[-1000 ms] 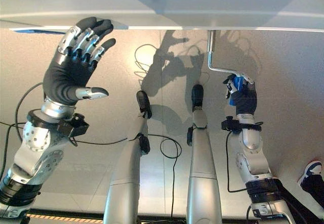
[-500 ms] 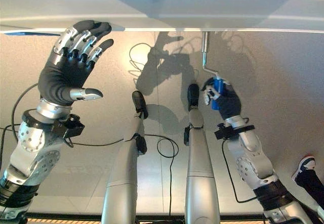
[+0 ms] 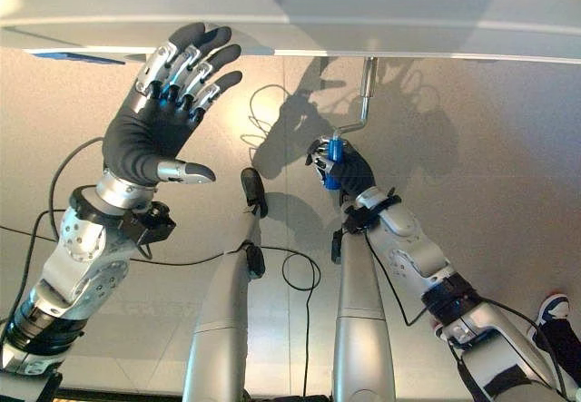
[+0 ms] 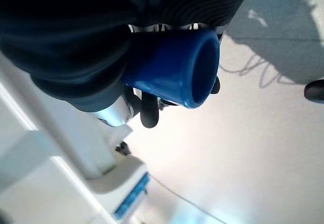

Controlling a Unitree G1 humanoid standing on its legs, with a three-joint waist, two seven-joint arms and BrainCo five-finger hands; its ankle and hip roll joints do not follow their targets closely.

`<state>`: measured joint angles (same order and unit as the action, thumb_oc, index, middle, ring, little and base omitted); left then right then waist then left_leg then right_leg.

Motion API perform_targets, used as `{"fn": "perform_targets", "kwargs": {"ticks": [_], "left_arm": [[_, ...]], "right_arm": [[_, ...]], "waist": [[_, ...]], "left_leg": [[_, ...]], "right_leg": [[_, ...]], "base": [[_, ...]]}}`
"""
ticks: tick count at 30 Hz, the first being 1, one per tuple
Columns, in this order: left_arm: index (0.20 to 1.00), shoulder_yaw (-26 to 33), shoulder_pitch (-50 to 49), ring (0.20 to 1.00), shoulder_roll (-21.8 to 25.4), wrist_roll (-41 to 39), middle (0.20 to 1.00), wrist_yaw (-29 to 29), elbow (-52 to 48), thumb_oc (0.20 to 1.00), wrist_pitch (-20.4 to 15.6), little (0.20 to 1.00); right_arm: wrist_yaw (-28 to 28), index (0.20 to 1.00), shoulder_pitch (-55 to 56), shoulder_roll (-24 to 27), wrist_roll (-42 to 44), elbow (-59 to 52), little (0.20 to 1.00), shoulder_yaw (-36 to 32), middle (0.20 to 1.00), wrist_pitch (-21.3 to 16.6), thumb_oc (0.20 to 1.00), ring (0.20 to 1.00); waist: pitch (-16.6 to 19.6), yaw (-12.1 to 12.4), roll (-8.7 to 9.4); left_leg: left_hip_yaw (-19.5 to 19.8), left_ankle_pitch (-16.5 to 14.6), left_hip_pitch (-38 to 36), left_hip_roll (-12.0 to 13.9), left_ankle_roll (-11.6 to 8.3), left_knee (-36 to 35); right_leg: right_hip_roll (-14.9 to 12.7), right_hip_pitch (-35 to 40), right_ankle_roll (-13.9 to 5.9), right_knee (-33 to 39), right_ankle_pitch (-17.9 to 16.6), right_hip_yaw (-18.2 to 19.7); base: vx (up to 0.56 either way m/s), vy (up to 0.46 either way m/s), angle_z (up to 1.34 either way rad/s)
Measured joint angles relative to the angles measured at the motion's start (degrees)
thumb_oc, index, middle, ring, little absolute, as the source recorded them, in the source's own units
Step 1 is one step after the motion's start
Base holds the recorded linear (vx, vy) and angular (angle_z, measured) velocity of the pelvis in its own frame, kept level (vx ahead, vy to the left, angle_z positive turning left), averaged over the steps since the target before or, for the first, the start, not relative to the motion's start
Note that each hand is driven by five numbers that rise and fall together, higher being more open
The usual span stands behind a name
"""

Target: Raise the hospital bed

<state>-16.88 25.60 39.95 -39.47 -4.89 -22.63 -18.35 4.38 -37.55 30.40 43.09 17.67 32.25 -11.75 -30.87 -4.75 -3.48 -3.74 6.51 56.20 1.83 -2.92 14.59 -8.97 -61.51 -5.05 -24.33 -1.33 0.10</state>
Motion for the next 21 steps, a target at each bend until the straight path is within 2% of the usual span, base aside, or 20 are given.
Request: {"fn": "perform_targets", "kwargs": {"ticks": [5,6,10,11,14,21], "left_arm": [[1.0,-0.29,0.11,1.0,-1.01,-0.24,1.0,-0.02,0.29,1.0,0.0,1.0],[1.0,-0.44,-0.05,1.0,-1.15,-0.85,1.0,-0.09,0.27,1.0,0.0,1.0],[1.0,-3.23,1.61,1.0,-1.24,-2.55,1.0,-0.16,0.64,1.0,0.0,1.0],[1.0,-5.07,2.57,1.0,-1.24,-2.57,1.0,-0.38,0.7,1.0,0.02,1.0],[1.0,-6.9,3.18,1.0,-1.37,-3.68,1.0,-0.73,0.7,1.0,0.09,1.0],[1.0,-7.09,3.44,1.0,-1.12,-4.08,1.0,-0.95,0.74,1.0,0.16,1.0]], "right_arm": [[-1.63,0.2,-8.24,-8.49,-4.53,19.27,0.2,-0.27,0.2,-0.12,0.2,0.2],[-2.02,0.2,-10.85,-10.64,-6.04,26.43,0.2,-1.1,0.2,-0.43,0.2,0.2],[-4.09,0.2,-16.53,-11.93,-8.89,41.66,0.2,-3.54,0.2,0.8,0.2,0.2],[-4.91,0.2,-17.98,-11.68,-9.35,44.63,0.2,-4.32,0.2,1.61,0.2,0.2],[-4.9,0.2,-19.06,-10.7,-9.33,50.28,0.2,-7.02,0.2,1.96,0.2,0.2],[-5.45,0.2,-19.69,-8.36,-9.86,54.52,0.2,-9.75,0.2,3.07,0.2,0.2]], "waist": [[0.08,2.17,-0.34],[0.08,2.71,-0.35],[0.17,4.3,-0.57],[0.14,5.18,-0.93],[0.14,5.74,-1.02],[0.06,5.97,-1.19]], "left_leg": [[0.8,0.46,-0.29,0.32,-0.53,-0.39],[0.84,0.53,-0.51,0.29,-0.63,-0.5],[0.95,0.81,-0.61,0.47,-0.69,-0.75],[1.0,0.9,-0.52,0.24,-0.61,-0.88],[1.21,1.08,-0.5,-0.1,-0.44,-1.13],[1.51,1.43,-0.39,-1.15,0.05,-1.72]], "right_leg": [[0.36,0.19,0.5,-0.23,0.11,-0.57],[0.46,0.35,0.6,-0.25,0.13,-0.65],[0.53,0.36,0.76,-0.46,0.2,-0.82],[0.48,0.3,0.79,-0.56,0.23,-0.95],[0.06,0.28,0.74,-0.55,0.27,-1.12],[-1.01,0.22,0.24,-0.61,0.51,-1.36]], "base": [[0.0,0.0,0.0],[0.0,0.0,0.0],[0.0,0.002,0.02],[0.01,0.01,0.06],[0.01,0.016,0.06],[0.01,0.007,0.06]]}}
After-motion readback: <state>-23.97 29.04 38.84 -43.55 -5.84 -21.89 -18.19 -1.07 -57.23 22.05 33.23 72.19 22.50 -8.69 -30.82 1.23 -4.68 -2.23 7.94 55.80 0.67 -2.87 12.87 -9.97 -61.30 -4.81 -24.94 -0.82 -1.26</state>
